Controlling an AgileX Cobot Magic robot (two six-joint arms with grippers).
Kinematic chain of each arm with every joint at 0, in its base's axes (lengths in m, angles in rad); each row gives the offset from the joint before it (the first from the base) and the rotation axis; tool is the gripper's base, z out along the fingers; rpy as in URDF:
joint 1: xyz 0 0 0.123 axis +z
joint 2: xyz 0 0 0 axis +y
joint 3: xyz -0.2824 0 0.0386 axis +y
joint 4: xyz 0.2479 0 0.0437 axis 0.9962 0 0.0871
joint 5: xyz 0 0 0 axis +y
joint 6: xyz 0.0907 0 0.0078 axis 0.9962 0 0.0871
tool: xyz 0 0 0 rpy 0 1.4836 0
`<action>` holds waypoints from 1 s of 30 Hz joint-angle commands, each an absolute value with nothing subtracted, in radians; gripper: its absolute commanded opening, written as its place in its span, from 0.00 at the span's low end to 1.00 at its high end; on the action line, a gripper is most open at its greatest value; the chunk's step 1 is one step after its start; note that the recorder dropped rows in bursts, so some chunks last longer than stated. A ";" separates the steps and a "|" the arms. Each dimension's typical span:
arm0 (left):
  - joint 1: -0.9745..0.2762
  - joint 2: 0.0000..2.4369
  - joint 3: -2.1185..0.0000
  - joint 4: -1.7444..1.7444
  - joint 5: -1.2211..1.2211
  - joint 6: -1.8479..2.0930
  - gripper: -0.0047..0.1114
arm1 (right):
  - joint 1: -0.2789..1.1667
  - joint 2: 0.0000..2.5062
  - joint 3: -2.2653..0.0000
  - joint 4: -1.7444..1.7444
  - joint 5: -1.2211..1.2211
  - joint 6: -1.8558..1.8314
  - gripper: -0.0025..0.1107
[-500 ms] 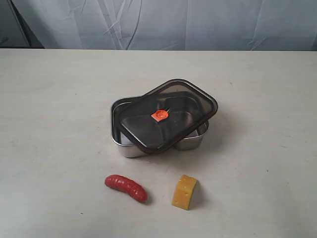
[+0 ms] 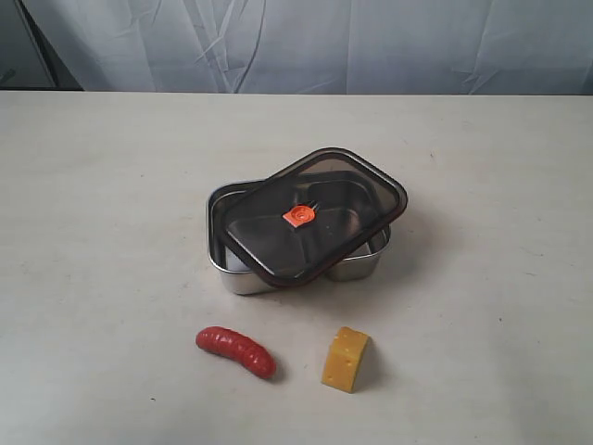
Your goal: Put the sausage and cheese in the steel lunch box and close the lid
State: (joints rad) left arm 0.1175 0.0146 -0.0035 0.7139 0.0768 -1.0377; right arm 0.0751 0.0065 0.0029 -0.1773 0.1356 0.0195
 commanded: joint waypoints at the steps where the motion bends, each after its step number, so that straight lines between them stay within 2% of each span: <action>1: 0.119 0.007 0.000 0.720 0.074 -1.036 0.04 | 0.071 0.000 0.000 -0.174 -0.066 0.014 0.01; 6: 0.119 0.007 0.000 0.720 0.074 -1.036 0.04 | 0.071 0.000 0.000 -0.125 -0.146 0.050 0.01; 11: 0.119 0.007 0.000 0.720 0.074 -1.036 0.04 | 0.071 0.000 0.000 0.206 -0.327 0.439 0.01; 14: 0.119 0.007 0.000 0.720 0.074 -1.036 0.04 | 0.071 0.000 0.000 0.372 -0.219 0.639 0.01; 19: 0.119 0.007 0.000 0.720 0.074 -1.036 0.04 | 0.071 0.000 -0.020 0.369 -0.114 0.905 0.01; 22: 0.119 0.007 0.000 0.720 0.074 -1.036 0.04 | 0.073 0.000 -0.066 0.209 -0.150 0.917 0.01; 24: 0.119 0.007 0.000 0.720 0.074 -1.036 0.04 | 0.088 0.000 -0.117 0.096 -0.080 0.942 0.01; 27: 0.119 0.007 0.000 0.720 0.074 -1.036 0.04 | 0.140 0.083 -0.182 0.080 0.122 0.934 0.01; 30: 0.119 0.007 0.000 0.720 0.074 -1.036 0.04 | 0.230 0.234 -0.201 0.130 0.146 0.817 0.01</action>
State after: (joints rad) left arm 0.1175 0.0146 -0.0035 0.7139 0.0768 -1.0377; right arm 0.1630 0.1303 -0.1826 0.1126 0.0855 0.9058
